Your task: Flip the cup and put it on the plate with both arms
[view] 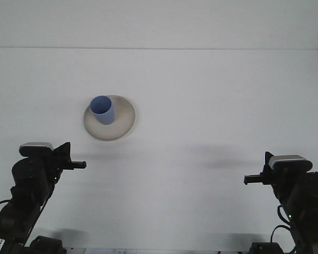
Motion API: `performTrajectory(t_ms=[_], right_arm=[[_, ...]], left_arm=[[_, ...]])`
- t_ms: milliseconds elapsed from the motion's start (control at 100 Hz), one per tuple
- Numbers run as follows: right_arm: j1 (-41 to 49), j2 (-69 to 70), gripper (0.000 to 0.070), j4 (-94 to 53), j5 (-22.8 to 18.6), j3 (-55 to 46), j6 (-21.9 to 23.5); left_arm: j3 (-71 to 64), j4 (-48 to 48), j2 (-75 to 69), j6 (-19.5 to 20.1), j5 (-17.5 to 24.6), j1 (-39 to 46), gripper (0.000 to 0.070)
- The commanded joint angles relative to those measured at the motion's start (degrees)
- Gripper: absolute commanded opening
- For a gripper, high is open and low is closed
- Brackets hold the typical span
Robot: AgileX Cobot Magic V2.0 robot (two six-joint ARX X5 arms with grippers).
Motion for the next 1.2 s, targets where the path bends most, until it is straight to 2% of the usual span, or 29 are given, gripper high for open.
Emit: performTrajectory(t_ms=[0, 270, 390, 630, 940, 1190], right_arm=[[0.0, 0.2, 0.0, 0.7, -0.1, 0.4, 0.4], [0.0, 0.2, 0.0, 0.7, -0.1, 0.4, 0.4], [0.0, 0.2, 0.0, 0.7, -0.1, 0.4, 0.4], [0.0, 0.2, 0.0, 0.7, -0.1, 0.4, 0.4], [0.0, 0.2, 0.0, 0.6, -0.1, 0.4, 0.4], [0.0, 0.2, 0.0, 1.1, -0.1, 0.4, 0.4]], left_arm=[[0.7, 1.3, -0.2, -0.3, -0.4, -0.1, 0.0012], [0.6, 5.4, -3.3, -0.9, -0.4, -0.2, 0.0012], [-1.1, 8.6, -6.0, 2.5, -0.3, -0.1, 0.0012], [-14.4, 15.8, -18.1, 4.3, -0.3, 1.7, 0.0012], [-32.3, 16.7, -39.1, 4.2, -0.3, 3.5, 0.0012], [-37.0, 20.4, -38.8, 3.2, -0.1, 3.3, 0.0012]])
